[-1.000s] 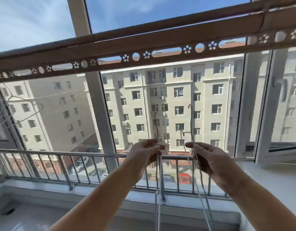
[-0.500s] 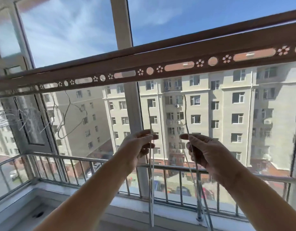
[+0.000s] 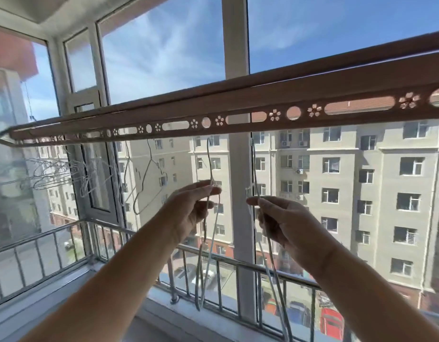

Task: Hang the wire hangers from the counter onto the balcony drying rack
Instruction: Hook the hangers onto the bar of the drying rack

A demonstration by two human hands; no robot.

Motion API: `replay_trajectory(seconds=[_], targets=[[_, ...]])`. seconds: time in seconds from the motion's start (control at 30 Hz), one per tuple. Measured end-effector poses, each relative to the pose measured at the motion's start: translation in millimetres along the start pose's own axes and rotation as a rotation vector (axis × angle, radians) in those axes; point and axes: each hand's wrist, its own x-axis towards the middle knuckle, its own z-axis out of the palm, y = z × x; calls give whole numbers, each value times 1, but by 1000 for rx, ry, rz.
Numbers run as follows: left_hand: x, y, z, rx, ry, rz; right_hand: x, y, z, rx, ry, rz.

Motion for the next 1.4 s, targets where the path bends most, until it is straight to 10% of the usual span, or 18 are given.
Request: replay_trajectory(seconds=[0.43, 1.4], targets=[[57, 35, -67, -60, 69, 78, 72, -8, 69, -73, -112, -80], [151, 33, -125, -57, -145, -12, 134, 18, 110, -117, 256, -48]])
